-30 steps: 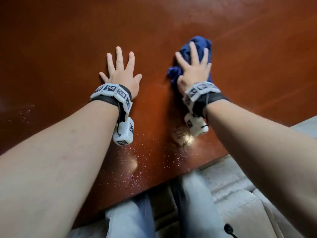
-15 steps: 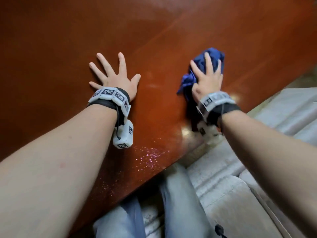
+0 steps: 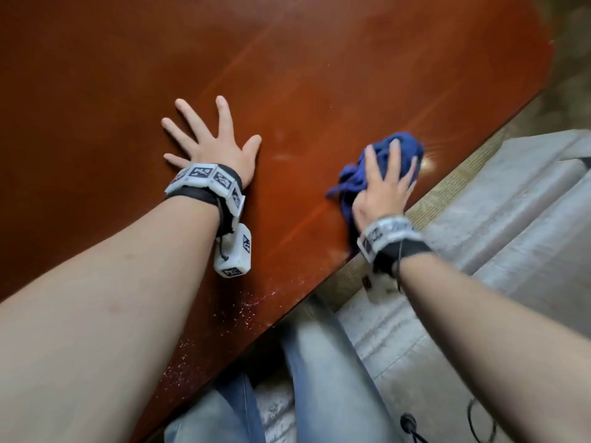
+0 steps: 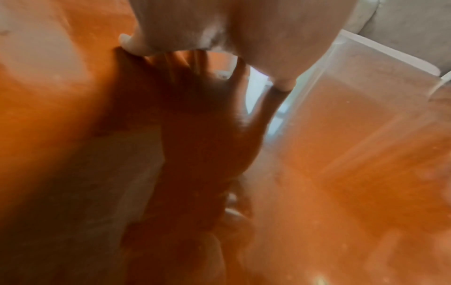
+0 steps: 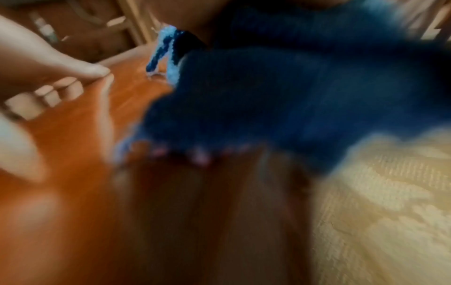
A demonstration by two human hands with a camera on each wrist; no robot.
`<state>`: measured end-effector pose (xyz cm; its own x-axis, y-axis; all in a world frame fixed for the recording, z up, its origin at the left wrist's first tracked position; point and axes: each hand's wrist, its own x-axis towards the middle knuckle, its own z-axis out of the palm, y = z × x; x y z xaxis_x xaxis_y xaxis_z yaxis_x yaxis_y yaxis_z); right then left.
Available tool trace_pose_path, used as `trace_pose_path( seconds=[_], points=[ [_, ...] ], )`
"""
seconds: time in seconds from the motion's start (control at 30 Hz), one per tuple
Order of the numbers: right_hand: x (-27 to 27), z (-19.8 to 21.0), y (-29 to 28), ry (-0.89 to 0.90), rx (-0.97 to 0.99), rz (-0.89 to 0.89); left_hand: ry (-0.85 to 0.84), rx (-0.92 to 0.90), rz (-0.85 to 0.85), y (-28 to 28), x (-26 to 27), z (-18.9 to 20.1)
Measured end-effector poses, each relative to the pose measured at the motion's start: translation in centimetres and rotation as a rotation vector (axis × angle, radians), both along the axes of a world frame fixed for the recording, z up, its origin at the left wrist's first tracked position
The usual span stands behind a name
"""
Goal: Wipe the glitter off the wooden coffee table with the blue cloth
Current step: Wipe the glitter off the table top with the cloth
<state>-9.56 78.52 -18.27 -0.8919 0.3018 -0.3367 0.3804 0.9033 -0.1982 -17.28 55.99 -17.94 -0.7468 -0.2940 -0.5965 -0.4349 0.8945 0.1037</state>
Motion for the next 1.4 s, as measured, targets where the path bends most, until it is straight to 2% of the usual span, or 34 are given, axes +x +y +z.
trace_pose_path(
  seconds=[0.1,0.17,0.23,0.3,0.37,0.43,0.47,0.57,0.63,0.7,0.77,0.83,0.9,1.03,1.1,1.13,1.23,1.33,1.4],
  points=[
    [-7.3,-0.4,-0.5,0.026,0.019,-0.101,0.000,-0.012,-0.020,0.6,-0.2,-0.2],
    [-8.3,-0.6,-3.0,0.011,-0.009,0.018,-0.009,-0.016,-0.020,0.5,-0.1,-0.2],
    [-5.6,-0.8,-6.1,0.028,-0.114,0.267,-0.005,-0.021,-0.017,0.4,-0.2,-0.2],
    [-0.3,-0.6,-7.3,0.007,-0.173,0.472,-0.012,-0.018,-0.015,0.3,-0.1,0.0],
    [3.7,-0.4,-5.1,-0.038,-0.159,0.542,-0.029,-0.016,-0.023,0.3,-0.1,0.0],
    [4.5,-0.1,-1.1,-0.095,-0.165,0.506,-0.039,-0.022,-0.017,0.2,-0.1,0.1],
    [3.6,0.1,0.7,-0.103,-0.169,0.432,-0.038,-0.028,-0.017,0.2,-0.1,0.0],
    [-2.6,0.1,3.8,-0.033,-0.089,0.141,-0.041,-0.032,-0.015,0.3,-0.2,0.0],
    [-7.7,0.0,3.2,0.003,-0.040,0.036,-0.045,-0.036,-0.018,0.4,-0.2,0.0],
    [-11.7,-0.3,0.8,-0.016,-0.032,0.044,-0.045,-0.038,-0.022,0.3,-0.2,0.0],
    [-13.0,-0.5,-2.5,-0.020,-0.059,0.151,-0.049,-0.035,-0.026,0.4,-0.2,0.0],
    [-11.1,-0.5,-5.5,-0.017,-0.116,0.317,-0.040,-0.036,-0.028,0.3,-0.2,0.0],
    [-6.2,-0.4,-6.9,-0.024,-0.177,0.474,-0.028,-0.040,-0.034,0.3,-0.1,0.1],
    [3.9,0.2,-3.3,-0.115,-0.168,0.593,-0.047,-0.050,-0.042,0.2,-0.2,0.1],
    [4.6,0.5,0.4,-0.202,-0.138,0.532,-0.050,-0.052,-0.046,0.1,-0.2,0.1],
    [3.8,0.7,2.1,-0.220,-0.121,0.445,-0.051,-0.051,-0.049,0.2,-0.2,0.1],
    [-1.1,0.5,5.5,-0.065,-0.037,0.114,-0.044,-0.047,-0.072,0.1,0.0,0.0],
    [-6.2,0.0,5.3,0.006,-0.018,-0.125,-0.041,-0.058,-0.136,-0.6,0.7,0.0],
    [-7.4,-0.1,3.2,-0.028,-0.021,-0.165,-0.048,-0.057,-0.173,-0.9,1.5,0.0]
  ],
)
